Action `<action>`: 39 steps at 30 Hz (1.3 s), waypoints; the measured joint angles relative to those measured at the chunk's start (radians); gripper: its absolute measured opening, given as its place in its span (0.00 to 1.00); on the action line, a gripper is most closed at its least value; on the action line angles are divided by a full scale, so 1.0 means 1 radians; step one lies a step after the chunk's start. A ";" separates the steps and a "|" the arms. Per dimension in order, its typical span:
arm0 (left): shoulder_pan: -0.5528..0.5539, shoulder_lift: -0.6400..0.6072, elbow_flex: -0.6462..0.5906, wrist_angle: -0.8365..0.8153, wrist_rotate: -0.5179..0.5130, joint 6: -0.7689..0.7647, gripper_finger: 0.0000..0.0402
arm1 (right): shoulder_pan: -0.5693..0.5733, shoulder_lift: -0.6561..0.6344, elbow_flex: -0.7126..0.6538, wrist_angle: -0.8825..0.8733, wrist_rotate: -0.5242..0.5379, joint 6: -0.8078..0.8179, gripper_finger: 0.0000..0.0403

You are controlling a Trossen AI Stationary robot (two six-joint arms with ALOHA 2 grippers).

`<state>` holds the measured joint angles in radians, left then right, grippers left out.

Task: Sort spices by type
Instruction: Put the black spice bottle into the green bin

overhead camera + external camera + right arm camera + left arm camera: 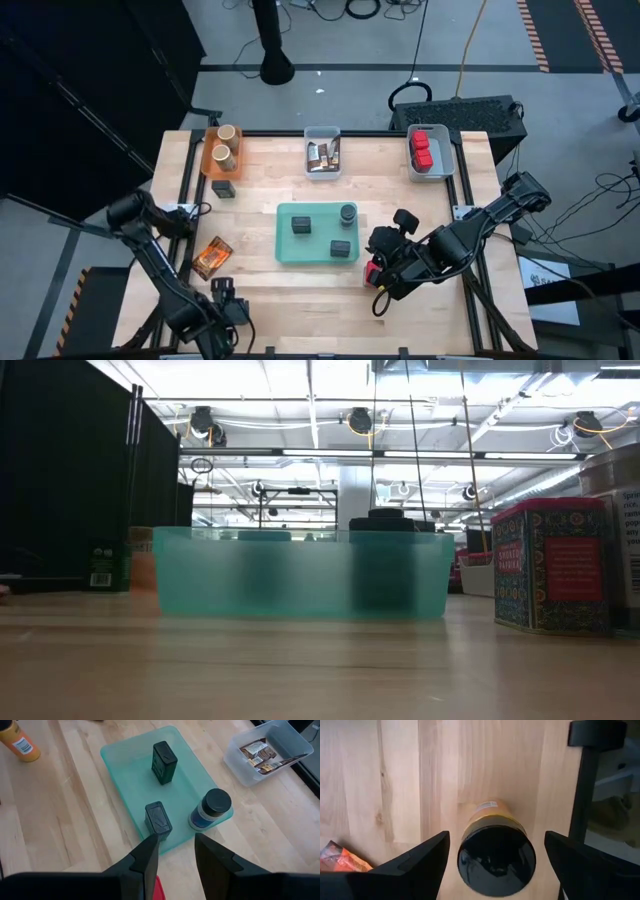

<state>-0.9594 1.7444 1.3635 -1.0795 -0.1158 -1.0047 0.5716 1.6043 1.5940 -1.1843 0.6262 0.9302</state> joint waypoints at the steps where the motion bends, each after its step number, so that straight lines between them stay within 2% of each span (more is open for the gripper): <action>1: -0.001 0.006 0.000 0.000 0.000 0.000 0.81 | 0.000 0.000 0.000 0.000 0.000 0.000 0.28; 6: -0.002 0.028 0.000 0.001 0.010 0.033 0.77 | 0.000 0.000 0.000 0.000 0.000 0.000 0.28; 9: -0.001 0.027 0.000 0.000 0.010 0.044 0.68 | 0.000 -0.001 0.000 0.000 0.000 0.000 0.28; 13: -0.001 0.027 0.000 -0.003 0.010 0.044 0.52 | 0.001 -0.001 0.000 0.000 0.000 0.000 0.28; 23: -0.001 0.014 0.000 -0.013 0.011 0.067 0.51 | 0.001 -0.001 0.000 -0.001 0.000 -0.014 0.28; 27: 0.018 -0.026 0.044 -0.079 0.010 0.098 0.51 | 0.001 -0.001 0.000 -0.001 0.000 -0.034 0.28; 31: 0.082 -0.063 0.121 -0.121 -0.062 0.240 0.51 | 0.001 -0.001 0.000 -0.001 0.008 -0.063 0.28; 34: 0.179 -0.090 0.171 -0.118 -0.077 0.382 0.51 | -0.003 -0.001 0.000 -0.001 0.048 -0.133 0.28; 36: 0.256 -0.095 0.202 -0.128 -0.066 0.480 0.51 | -0.014 -0.002 0.000 -0.002 0.050 -0.198 0.28; 39: 0.369 -0.095 0.263 -0.199 0.013 0.615 0.51 | -0.042 -0.002 0.000 -0.003 0.002 -0.285 0.28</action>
<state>-0.5902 1.6493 1.6269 -1.2785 -0.1025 -0.3901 0.5295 1.6024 1.5940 -1.1874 0.6286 0.6449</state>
